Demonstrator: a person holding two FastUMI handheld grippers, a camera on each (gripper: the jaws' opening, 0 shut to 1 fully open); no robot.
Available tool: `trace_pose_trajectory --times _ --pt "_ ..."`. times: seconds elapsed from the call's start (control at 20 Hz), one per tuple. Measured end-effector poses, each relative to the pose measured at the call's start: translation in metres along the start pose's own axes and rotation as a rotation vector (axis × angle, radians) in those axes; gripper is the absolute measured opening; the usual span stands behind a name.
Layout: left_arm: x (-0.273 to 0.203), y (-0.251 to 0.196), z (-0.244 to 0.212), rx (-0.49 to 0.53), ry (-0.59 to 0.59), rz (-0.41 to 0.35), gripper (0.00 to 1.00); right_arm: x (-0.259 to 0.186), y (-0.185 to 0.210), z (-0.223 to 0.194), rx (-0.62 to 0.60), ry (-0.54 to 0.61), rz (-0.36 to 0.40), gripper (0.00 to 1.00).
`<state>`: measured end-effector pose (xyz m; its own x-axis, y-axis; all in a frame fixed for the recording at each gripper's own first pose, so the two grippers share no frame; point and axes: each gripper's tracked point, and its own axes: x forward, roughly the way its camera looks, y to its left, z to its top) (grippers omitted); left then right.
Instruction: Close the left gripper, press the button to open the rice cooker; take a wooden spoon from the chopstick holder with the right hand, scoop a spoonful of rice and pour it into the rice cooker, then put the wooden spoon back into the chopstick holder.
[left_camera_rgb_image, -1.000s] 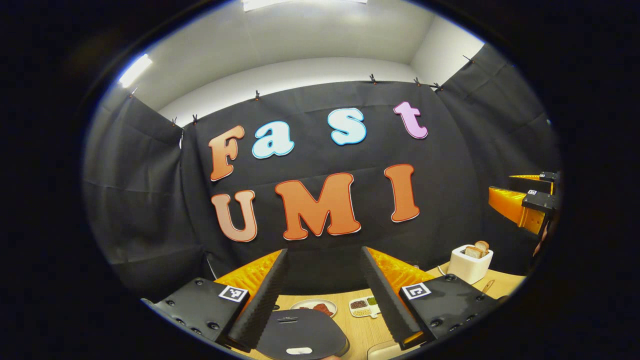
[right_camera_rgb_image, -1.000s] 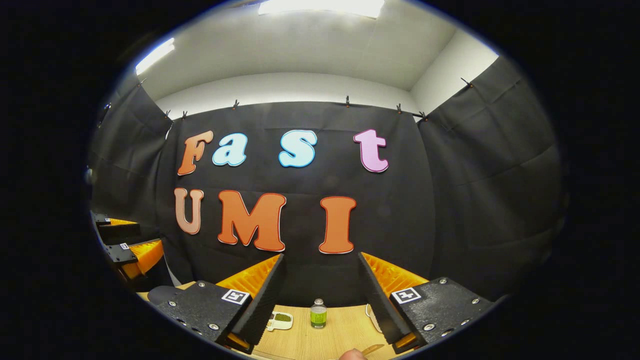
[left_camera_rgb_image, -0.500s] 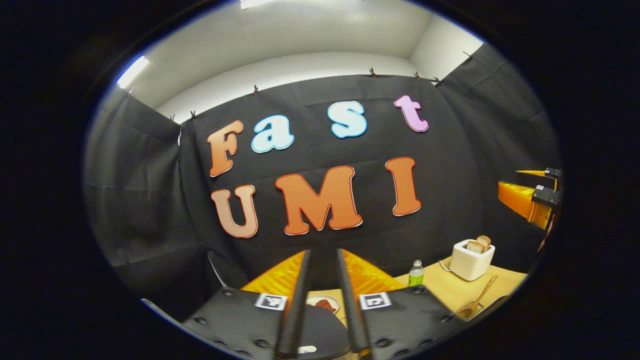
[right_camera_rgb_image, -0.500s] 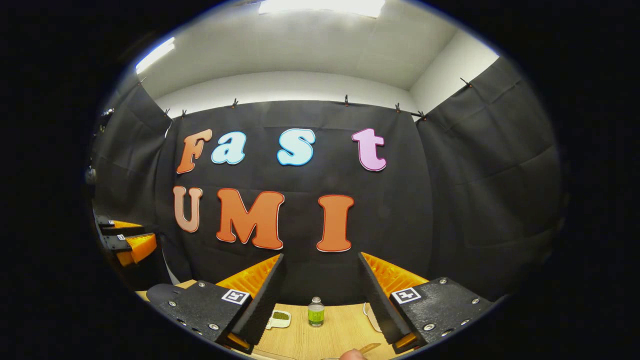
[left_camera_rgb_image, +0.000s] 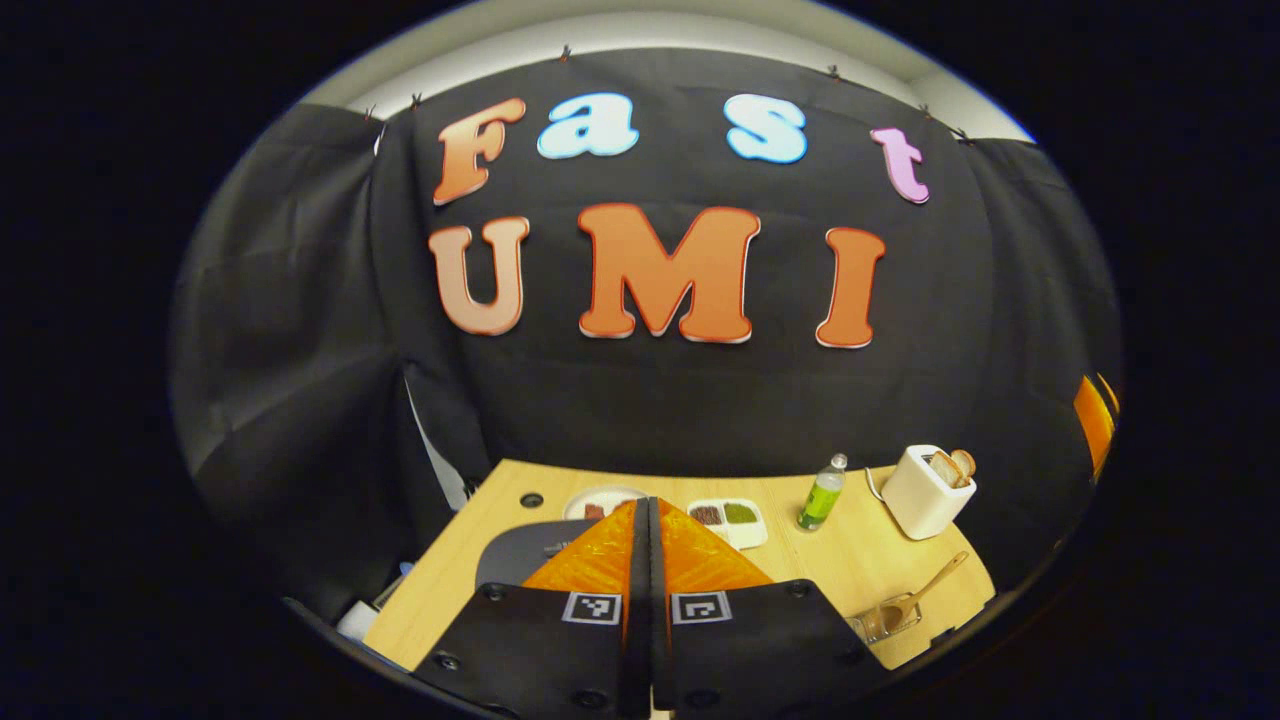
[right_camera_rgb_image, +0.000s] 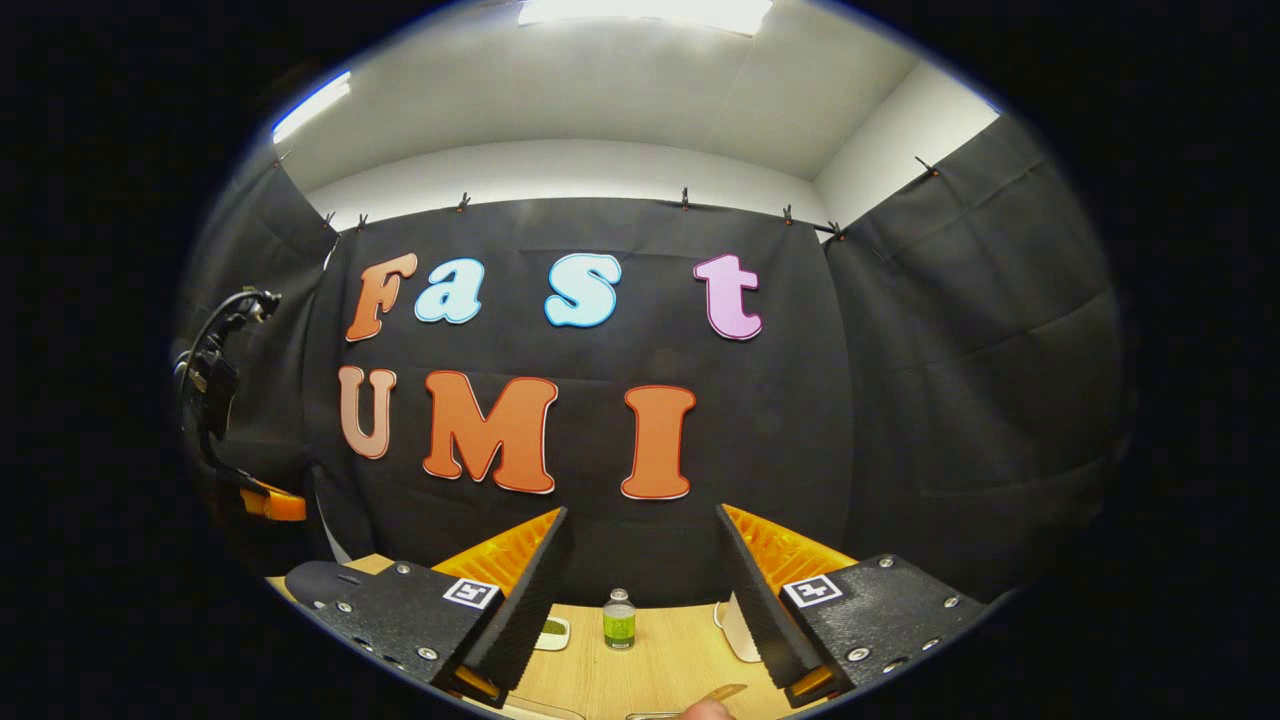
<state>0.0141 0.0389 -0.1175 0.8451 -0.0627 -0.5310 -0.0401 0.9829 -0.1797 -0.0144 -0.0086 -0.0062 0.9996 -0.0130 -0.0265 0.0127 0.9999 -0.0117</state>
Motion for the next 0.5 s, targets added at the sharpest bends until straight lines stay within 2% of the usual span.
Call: trace_pose_trajectory --times 0.15,0.2,0.25,0.3,0.35,0.4,0.5 --pt "0.019 0.024 -0.044 -0.035 0.215 0.046 0.05 -0.004 -0.01 -0.004 -0.012 0.007 -0.025 0.89" --pt "0.025 0.028 -0.055 -0.048 0.272 0.051 0.0 -0.004 -0.014 -0.005 -0.015 0.009 -0.035 0.88" --pt "0.028 0.029 -0.067 -0.068 0.331 0.045 0.05 -0.006 -0.017 -0.007 -0.019 0.013 -0.043 0.88" --pt "0.029 0.031 -0.081 -0.092 0.392 0.046 0.0 -0.007 -0.019 -0.008 -0.022 0.015 -0.049 0.89" --pt "0.028 0.035 -0.093 -0.109 0.45 0.051 0.05 -0.008 -0.021 -0.01 -0.026 0.018 -0.056 0.89" --pt "0.03 0.037 -0.107 -0.129 0.49 0.053 0.0 -0.009 -0.024 -0.011 -0.03 0.021 -0.063 0.9" --pt "0.032 0.039 -0.122 -0.18 0.568 0.045 0.05 -0.011 -0.029 -0.014 -0.034 0.028 -0.078 0.91"
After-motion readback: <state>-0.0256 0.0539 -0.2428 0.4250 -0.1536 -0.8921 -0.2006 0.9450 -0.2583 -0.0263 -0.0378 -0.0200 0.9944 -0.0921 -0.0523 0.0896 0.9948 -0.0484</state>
